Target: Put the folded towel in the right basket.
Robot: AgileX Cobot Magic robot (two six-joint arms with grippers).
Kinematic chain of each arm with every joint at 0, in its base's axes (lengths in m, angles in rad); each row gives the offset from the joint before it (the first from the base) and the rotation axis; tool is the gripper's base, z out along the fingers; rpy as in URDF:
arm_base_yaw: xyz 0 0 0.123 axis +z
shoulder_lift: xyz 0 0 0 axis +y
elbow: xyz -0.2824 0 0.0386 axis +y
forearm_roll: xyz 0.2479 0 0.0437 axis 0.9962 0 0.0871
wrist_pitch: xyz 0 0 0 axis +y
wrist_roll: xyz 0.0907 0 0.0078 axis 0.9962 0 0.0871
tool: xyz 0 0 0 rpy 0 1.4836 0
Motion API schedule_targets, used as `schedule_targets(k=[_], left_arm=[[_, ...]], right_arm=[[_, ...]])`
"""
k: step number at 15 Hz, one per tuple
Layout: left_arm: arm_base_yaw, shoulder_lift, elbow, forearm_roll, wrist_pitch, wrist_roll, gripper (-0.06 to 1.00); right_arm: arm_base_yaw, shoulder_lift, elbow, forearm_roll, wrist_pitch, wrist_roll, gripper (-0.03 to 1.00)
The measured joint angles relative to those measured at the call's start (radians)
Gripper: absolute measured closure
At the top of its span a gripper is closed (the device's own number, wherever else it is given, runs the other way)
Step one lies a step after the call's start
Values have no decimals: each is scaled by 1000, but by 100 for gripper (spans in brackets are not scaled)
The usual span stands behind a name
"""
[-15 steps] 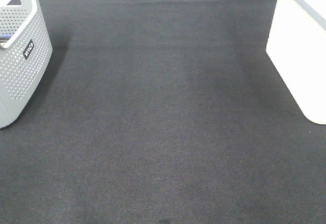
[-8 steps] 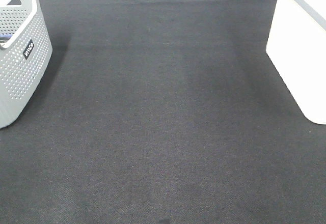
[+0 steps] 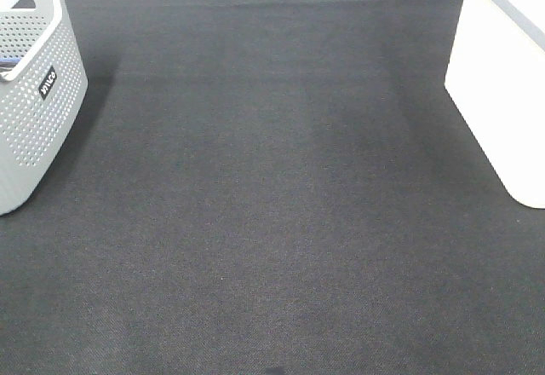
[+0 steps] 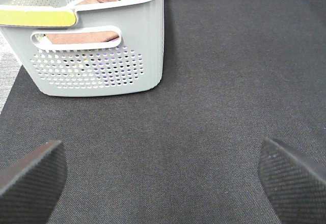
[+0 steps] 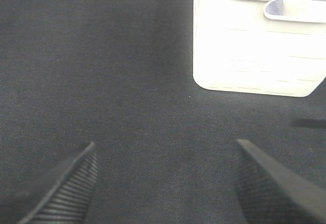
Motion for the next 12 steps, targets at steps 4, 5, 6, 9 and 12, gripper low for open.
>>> schedule_targets(k=[4,5,6,9,12], left_arm=[[0,0,0,0,0,0,-3],[0,0,0,0,0,0,-3],[0,0,0,0,0,0,-3],[0,0,0,0,0,0,-3],[0,0,0,0,0,0,-3]], right_arm=[[0,0,0,1,0,0,27],[0,0,0,1,0,0,27],[0,0,0,1,0,0,27],[0,0,0,1,0,0,27],[0,0,0,1,0,0,27]])
